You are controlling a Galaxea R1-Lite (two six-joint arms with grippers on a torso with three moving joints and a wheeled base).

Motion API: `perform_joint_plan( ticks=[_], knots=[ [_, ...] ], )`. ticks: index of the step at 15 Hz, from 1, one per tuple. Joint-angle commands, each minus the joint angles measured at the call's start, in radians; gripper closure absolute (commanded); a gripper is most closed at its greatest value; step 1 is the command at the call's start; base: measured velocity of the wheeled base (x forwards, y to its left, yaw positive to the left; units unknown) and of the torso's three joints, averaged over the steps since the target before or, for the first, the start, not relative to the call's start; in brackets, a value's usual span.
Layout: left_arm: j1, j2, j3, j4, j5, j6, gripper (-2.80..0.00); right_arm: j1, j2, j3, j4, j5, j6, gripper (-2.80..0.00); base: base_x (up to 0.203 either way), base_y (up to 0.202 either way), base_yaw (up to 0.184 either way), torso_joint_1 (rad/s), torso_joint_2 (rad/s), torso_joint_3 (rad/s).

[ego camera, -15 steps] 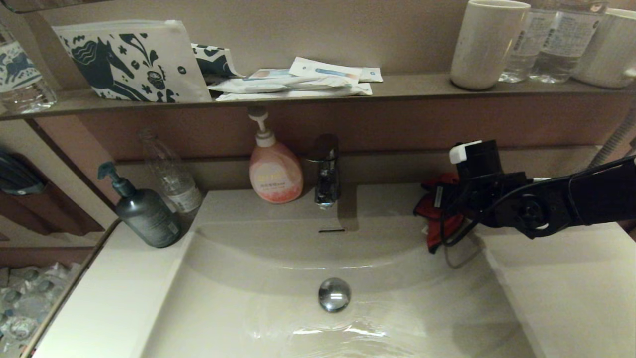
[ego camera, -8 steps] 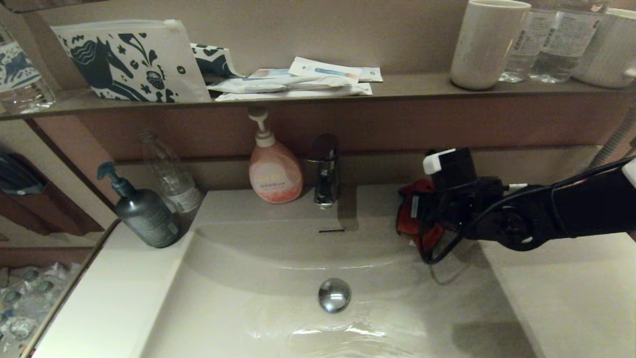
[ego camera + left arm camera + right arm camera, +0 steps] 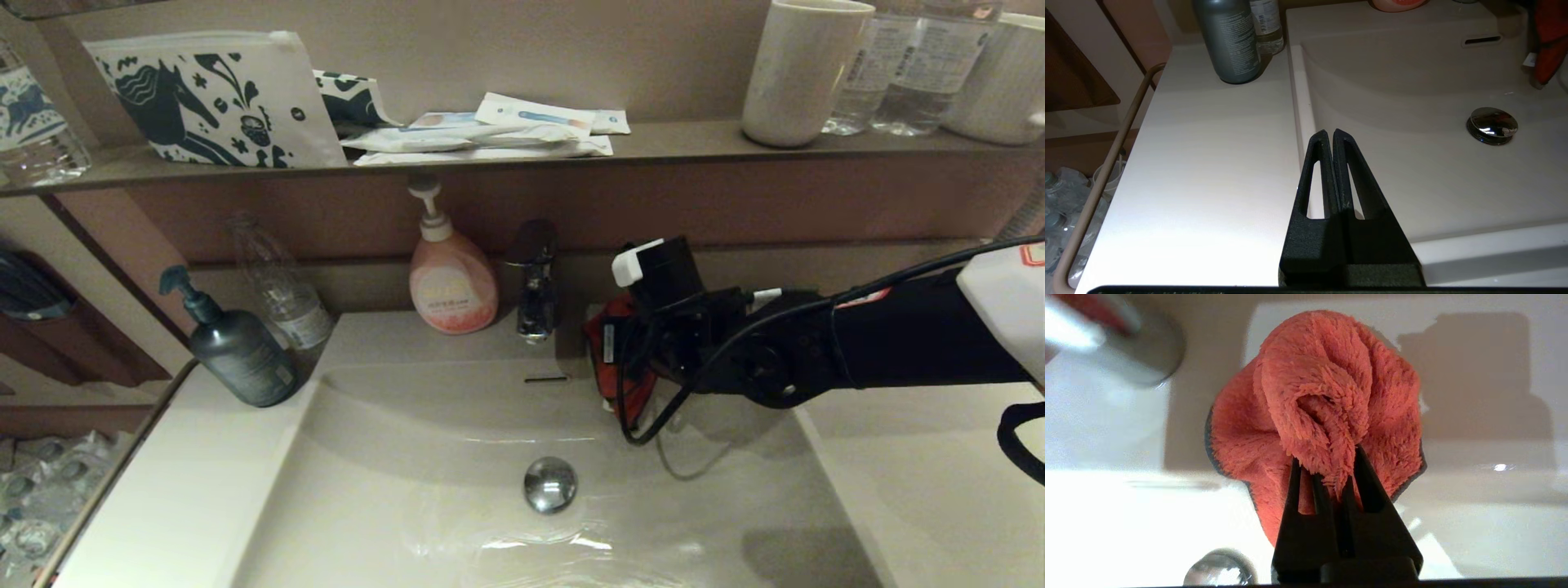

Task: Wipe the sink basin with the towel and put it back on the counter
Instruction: Wipe the sink

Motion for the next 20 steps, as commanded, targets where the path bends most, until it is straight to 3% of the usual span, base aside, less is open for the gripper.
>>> perform_joint_plan(
  ticks=[1,5,10,11,14,18,20],
  knots=[
    [0.0,0.001,0.0,-0.001,0.0,0.0,0.0,-0.042,-0.009,-0.008,0.002,-0.005,0.002,0.0,0.0,0.0,0.0,0.0,0.0,0.0],
    [0.0,0.001,0.0,-0.001,0.0,0.0,0.0,-0.158,-0.133,0.078,0.061,0.021,0.003,0.0,0.0,0.0,0.0,0.0,0.0,0.0],
    [0.0,0.001,0.0,-0.001,0.0,0.0,0.0,-0.177,-0.399,0.16,0.226,0.091,0.004,0.0,0.0,0.0,0.0,0.0,0.0,0.0],
    [0.0,0.001,0.0,-0.001,0.0,0.0,0.0,-0.176,-0.446,0.161,0.292,0.099,0.003,0.0,0.0,0.0,0.0,0.0,0.0,0.0],
    [0.0,0.001,0.0,-0.001,0.0,0.0,0.0,-0.203,-0.585,0.16,0.661,0.107,0.0,0.0,0.0,0.0,0.0,0.0,0.0,0.0],
    [0.0,0.001,0.0,-0.001,0.0,0.0,0.0,-0.361,-0.663,0.166,1.0,0.139,-0.036,0.0,0.0,0.0,0.0,0.0,0.0,0.0],
    [0.0,0.001,0.0,-0.001,0.0,0.0,0.0,-0.388,-0.672,0.218,1.089,0.173,-0.064,0.0,0.0,0.0,0.0,0.0,0.0,0.0]
  ],
)
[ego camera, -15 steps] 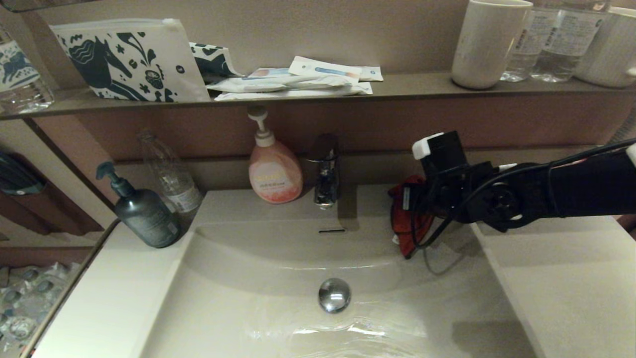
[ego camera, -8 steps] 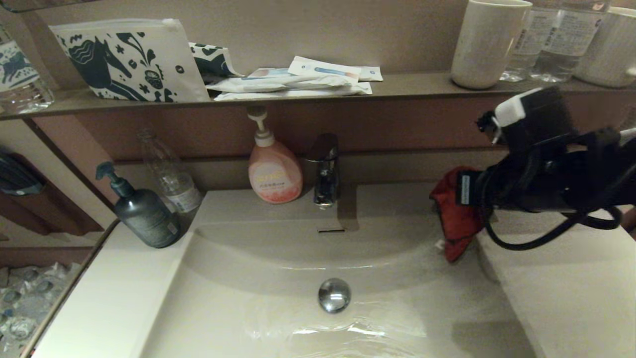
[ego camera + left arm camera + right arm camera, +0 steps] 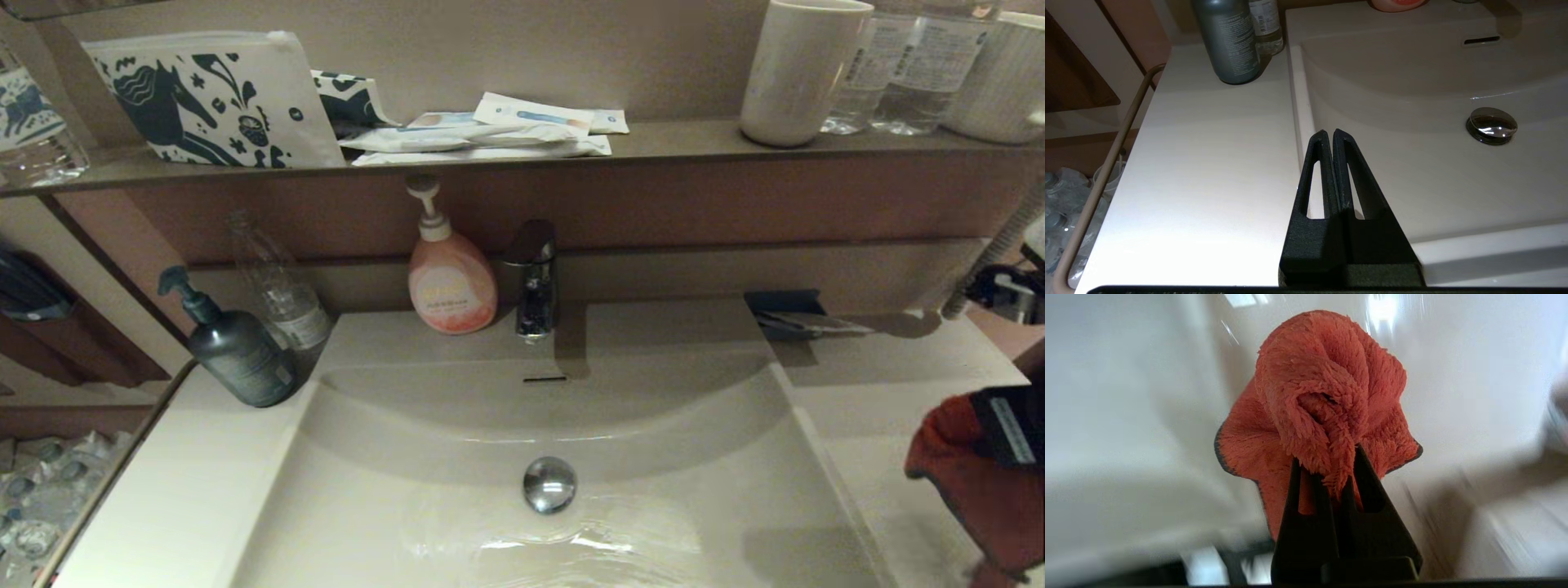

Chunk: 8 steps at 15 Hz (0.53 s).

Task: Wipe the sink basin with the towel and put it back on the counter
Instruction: Wipe the sink

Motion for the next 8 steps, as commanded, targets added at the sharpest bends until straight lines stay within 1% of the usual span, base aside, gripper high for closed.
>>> perform_joint_plan(
  ticks=[1,3,4,6,7,8],
  knots=[
    [0.0,0.001,0.0,-0.001,0.0,0.0,0.0,-0.017,-0.023,0.06,0.035,0.003,-0.005,0.0,0.0,0.0,0.0,0.0,0.0,0.0],
    [0.0,0.001,0.0,-0.001,0.0,0.0,0.0,-0.018,-0.018,0.151,0.003,0.012,-0.009,0.0,0.0,0.0,0.0,0.0,0.0,0.0],
    [0.0,0.001,0.0,-0.001,0.0,0.0,0.0,-0.017,-0.019,0.215,-0.05,0.024,-0.022,0.0,0.0,0.0,0.0,0.0,0.0,0.0],
    [0.0,0.001,0.0,-0.001,0.0,0.0,0.0,-0.017,-0.019,0.354,-0.211,0.048,-0.077,0.0,0.0,0.0,0.0,0.0,0.0,0.0],
    [0.0,0.001,0.0,-0.001,0.0,0.0,0.0,-0.018,-0.015,0.402,-0.277,0.067,-0.096,0.0,0.0,0.0,0.0,0.0,0.0,0.0],
    [0.0,0.001,0.0,-0.001,0.0,0.0,0.0,-0.03,-0.007,0.429,-0.313,0.108,-0.126,0.0,0.0,0.0,0.0,0.0,0.0,0.0]
  ],
)
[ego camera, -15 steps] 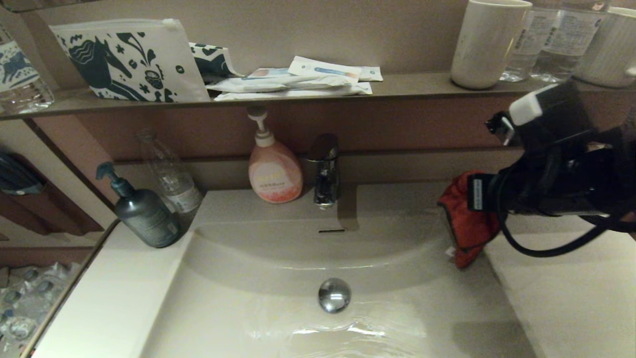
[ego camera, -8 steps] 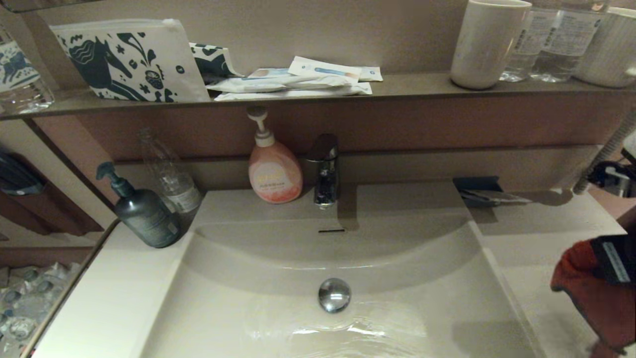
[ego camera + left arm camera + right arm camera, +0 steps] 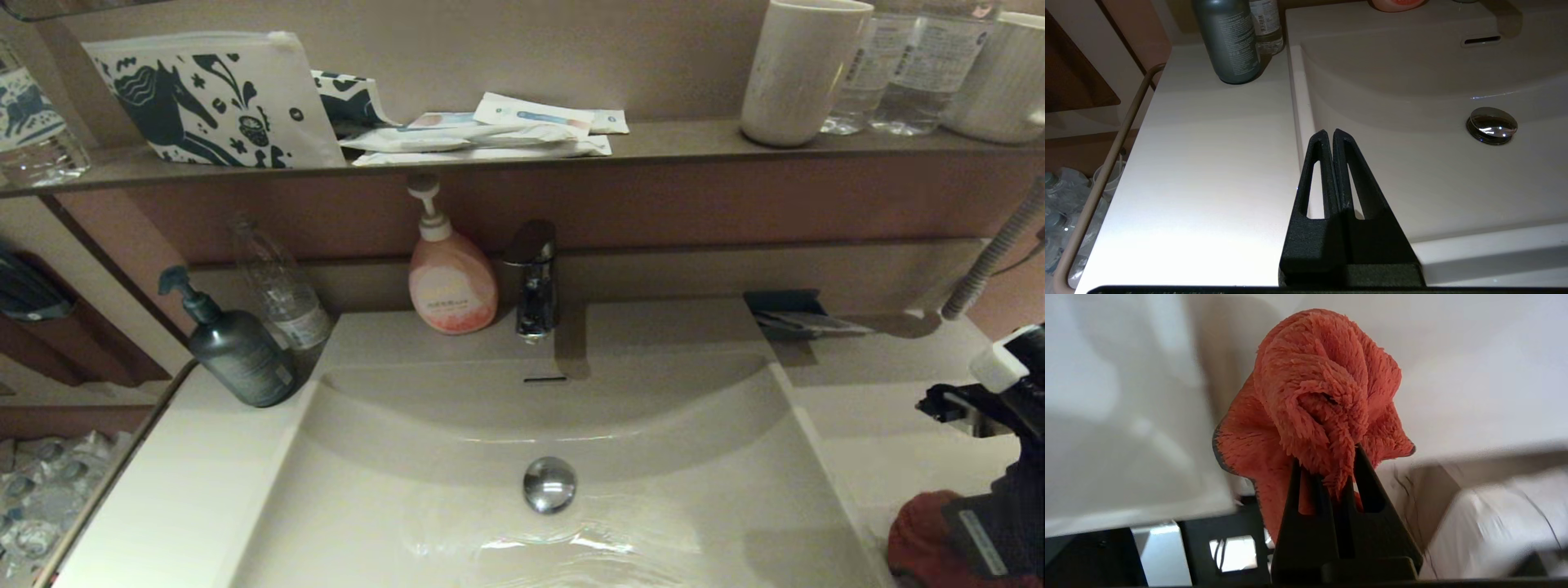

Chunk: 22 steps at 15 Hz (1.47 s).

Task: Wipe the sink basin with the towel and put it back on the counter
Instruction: Wipe the sink

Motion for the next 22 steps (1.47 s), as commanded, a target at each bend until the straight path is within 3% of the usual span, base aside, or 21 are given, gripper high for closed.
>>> perform_joint_plan(
  ticks=[1,4,6,12,17,22],
  knots=[
    [0.0,0.001,0.0,-0.001,0.0,0.0,0.0,-0.023,0.012,0.041,-0.025,0.035,-0.03,0.0,0.0,0.0,0.0,0.0,0.0,0.0],
    [0.0,0.001,0.0,-0.001,0.0,0.0,0.0,-0.135,0.048,0.052,-0.027,0.095,-0.141,0.0,0.0,0.0,0.0,0.0,0.0,0.0],
    [0.0,0.001,0.0,-0.001,0.0,0.0,0.0,-0.159,0.073,0.078,-0.062,0.125,-0.166,0.0,0.0,0.0,0.0,0.0,0.0,0.0],
    [0.0,0.001,0.0,-0.001,0.0,0.0,0.0,-0.169,0.18,0.136,-0.305,0.196,-0.175,0.0,0.0,0.0,0.0,0.0,0.0,0.0],
    [0.0,0.001,0.0,-0.001,0.0,0.0,0.0,-0.237,0.267,0.113,-0.56,0.201,-0.174,0.0,0.0,0.0,0.0,0.0,0.0,0.0],
    [0.0,0.001,0.0,-0.001,0.0,0.0,0.0,-0.342,0.35,-0.02,-0.623,0.25,-0.172,0.0,0.0,0.0,0.0,0.0,0.0,0.0]
  ],
)
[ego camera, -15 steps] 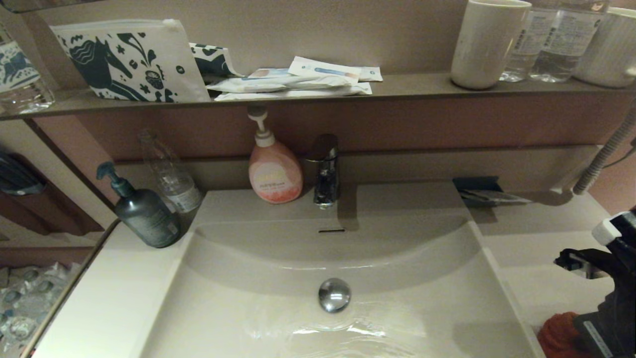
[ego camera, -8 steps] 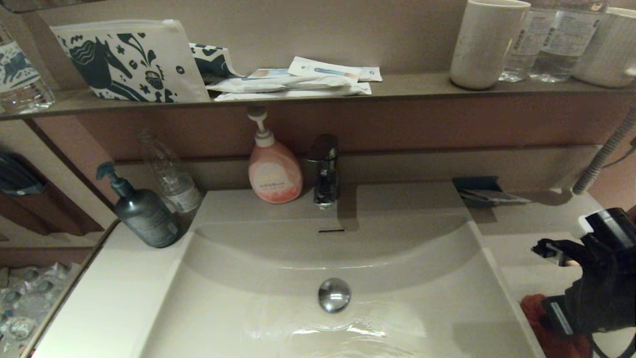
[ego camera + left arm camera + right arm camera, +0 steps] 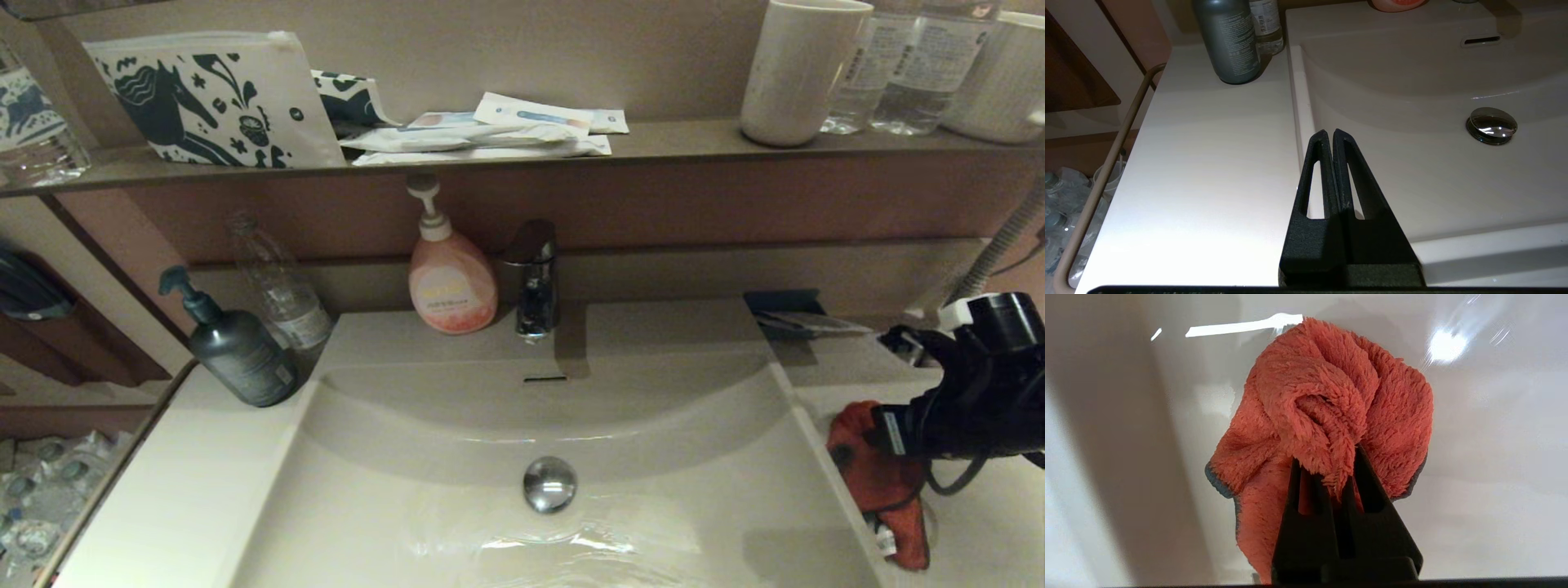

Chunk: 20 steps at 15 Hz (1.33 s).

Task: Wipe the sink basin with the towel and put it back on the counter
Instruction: Wipe the sink

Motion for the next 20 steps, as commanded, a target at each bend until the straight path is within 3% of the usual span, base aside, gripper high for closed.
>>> perform_joint_plan(
  ticks=[1,4,7,10,14,20],
  knots=[
    [0.0,0.001,0.0,0.0,0.0,0.0,0.0,-0.048,0.042,-0.041,-0.01,0.003,0.0,0.0,0.0,0.0,0.0,0.0,0.0,0.0],
    [0.0,0.001,0.0,0.0,0.0,0.0,0.0,-0.165,0.068,-0.099,-0.027,0.013,-0.024,0.0,0.0,0.0,0.0,0.0,0.0,0.0],
    [0.0,0.001,0.0,0.0,0.0,0.0,0.0,-0.303,0.07,-0.115,-0.02,0.043,-0.124,0.0,0.0,0.0,0.0,0.0,0.0,0.0],
    [0.0,0.001,0.0,0.0,0.0,0.0,0.0,-0.372,-0.013,-0.092,0.124,0.05,-0.209,0.0,0.0,0.0,0.0,0.0,0.0,0.0],
    [0.0,0.001,0.0,0.0,0.0,0.0,0.0,-0.359,-0.178,0.066,0.265,0.075,-0.268,0.0,0.0,0.0,0.0,0.0,0.0,0.0],
    [0.0,0.001,0.0,0.0,0.0,0.0,0.0,-0.188,-0.322,0.325,0.278,0.11,-0.295,0.0,0.0,0.0,0.0,0.0,0.0,0.0]
  ],
)
